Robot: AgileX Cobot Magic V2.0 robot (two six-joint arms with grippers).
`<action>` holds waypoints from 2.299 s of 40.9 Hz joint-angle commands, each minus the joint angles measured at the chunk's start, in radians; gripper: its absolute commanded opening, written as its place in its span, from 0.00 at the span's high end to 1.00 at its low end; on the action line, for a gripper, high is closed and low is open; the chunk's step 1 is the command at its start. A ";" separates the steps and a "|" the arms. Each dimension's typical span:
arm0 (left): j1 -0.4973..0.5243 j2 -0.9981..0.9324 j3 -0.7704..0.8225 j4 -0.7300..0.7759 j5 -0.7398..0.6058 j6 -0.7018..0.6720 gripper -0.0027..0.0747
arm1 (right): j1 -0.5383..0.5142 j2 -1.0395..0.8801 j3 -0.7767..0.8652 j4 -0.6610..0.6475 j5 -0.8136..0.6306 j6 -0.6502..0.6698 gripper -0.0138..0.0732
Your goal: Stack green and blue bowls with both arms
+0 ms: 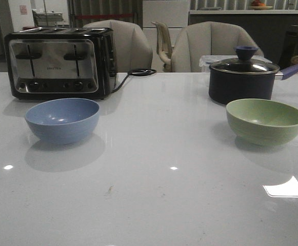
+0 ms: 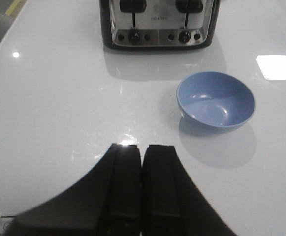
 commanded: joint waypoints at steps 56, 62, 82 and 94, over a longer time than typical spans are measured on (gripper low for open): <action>-0.310 0.090 -0.024 -0.336 -0.149 0.308 0.17 | -0.111 1.220 -0.803 0.145 0.039 -0.064 0.23; -0.310 0.090 -0.024 -0.338 -0.149 0.308 0.17 | -0.111 1.276 -0.857 0.145 0.066 -0.066 0.44; -0.310 0.090 -0.024 -0.338 -0.156 0.308 0.17 | -0.085 1.163 -0.869 0.179 0.171 -0.162 0.79; -0.310 0.090 -0.024 -0.338 -0.156 0.308 0.17 | 0.143 1.017 -0.765 0.227 0.135 -0.209 0.79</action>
